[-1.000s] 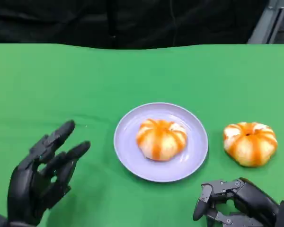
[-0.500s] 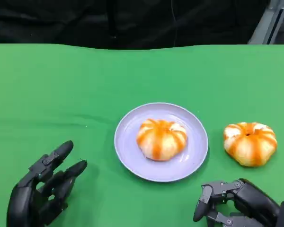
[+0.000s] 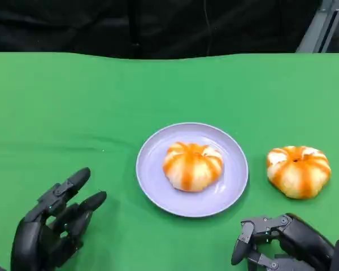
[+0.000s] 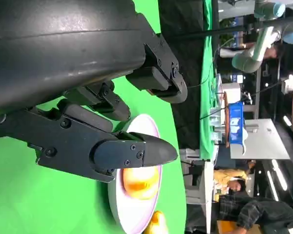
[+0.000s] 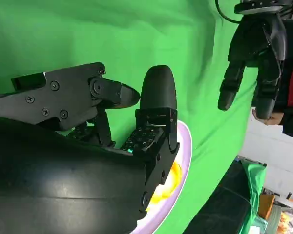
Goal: Grasp the bread from the table and place it into the plate.
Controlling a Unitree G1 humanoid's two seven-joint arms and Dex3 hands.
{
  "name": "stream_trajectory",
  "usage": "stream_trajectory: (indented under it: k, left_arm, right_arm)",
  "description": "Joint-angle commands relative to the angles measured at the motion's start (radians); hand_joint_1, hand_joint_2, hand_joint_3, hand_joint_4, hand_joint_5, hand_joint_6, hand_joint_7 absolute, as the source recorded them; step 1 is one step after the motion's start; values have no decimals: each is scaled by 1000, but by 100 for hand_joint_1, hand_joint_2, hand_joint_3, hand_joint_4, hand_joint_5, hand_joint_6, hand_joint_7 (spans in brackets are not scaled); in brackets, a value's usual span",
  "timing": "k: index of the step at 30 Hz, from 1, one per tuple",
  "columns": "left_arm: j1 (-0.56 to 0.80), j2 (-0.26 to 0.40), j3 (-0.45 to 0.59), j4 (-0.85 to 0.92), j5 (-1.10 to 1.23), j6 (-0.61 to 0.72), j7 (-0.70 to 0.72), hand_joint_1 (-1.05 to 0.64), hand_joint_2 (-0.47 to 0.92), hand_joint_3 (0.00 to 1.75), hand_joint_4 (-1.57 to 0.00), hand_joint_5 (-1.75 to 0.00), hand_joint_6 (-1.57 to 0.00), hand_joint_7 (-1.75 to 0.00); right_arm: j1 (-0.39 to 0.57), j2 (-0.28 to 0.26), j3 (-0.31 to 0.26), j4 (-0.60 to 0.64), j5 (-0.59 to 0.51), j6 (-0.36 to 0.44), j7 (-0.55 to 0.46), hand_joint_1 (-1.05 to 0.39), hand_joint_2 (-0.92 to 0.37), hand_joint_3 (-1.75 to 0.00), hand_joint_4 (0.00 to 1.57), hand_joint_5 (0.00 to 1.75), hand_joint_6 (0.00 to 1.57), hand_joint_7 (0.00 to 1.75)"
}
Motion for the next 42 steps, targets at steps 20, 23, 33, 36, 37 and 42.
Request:
stream_trajectory:
  k: [20, 23, 33, 36, 37, 42]
  left_arm:
    - [14, 29, -60, -11, 228, -113, 146, 7, 92, 24, -85, -2, -82, -3]
    - [14, 30, -62, -11, 227, -113, 148, 7, 92, 24, -85, -1, -82, -3]
    - [14, 33, -68, -11, 225, -113, 152, 7, 92, 24, -85, -1, -82, -2]
    - [14, 33, -69, -11, 225, -113, 152, 7, 92, 24, -85, -1, -82, -2]
    - [14, 33, -69, -11, 225, -113, 153, 7, 92, 24, -85, -1, -82, -2]
    - [14, 33, -69, -11, 224, -113, 153, 7, 92, 24, -85, -1, -83, -1]
  right_arm:
    - [-4, -18, -16, 5, 11, -7, 0, -9, -92, -47, 69, 156, 80, 103]
    - [-4, -18, -16, 5, 11, -7, 0, -9, -92, -47, 69, 156, 80, 103]
    - [-4, -18, -16, 5, 11, -7, 0, -9, -92, -47, 69, 156, 80, 103]
    - [-4, -18, -16, 5, 11, -7, 0, -9, -92, -47, 69, 156, 80, 103]
    - [-4, -18, -16, 5, 11, -7, 0, -9, -92, -47, 69, 156, 80, 103]
    - [-4, -18, -16, 5, 11, -7, 0, -9, -92, -47, 69, 156, 80, 103]
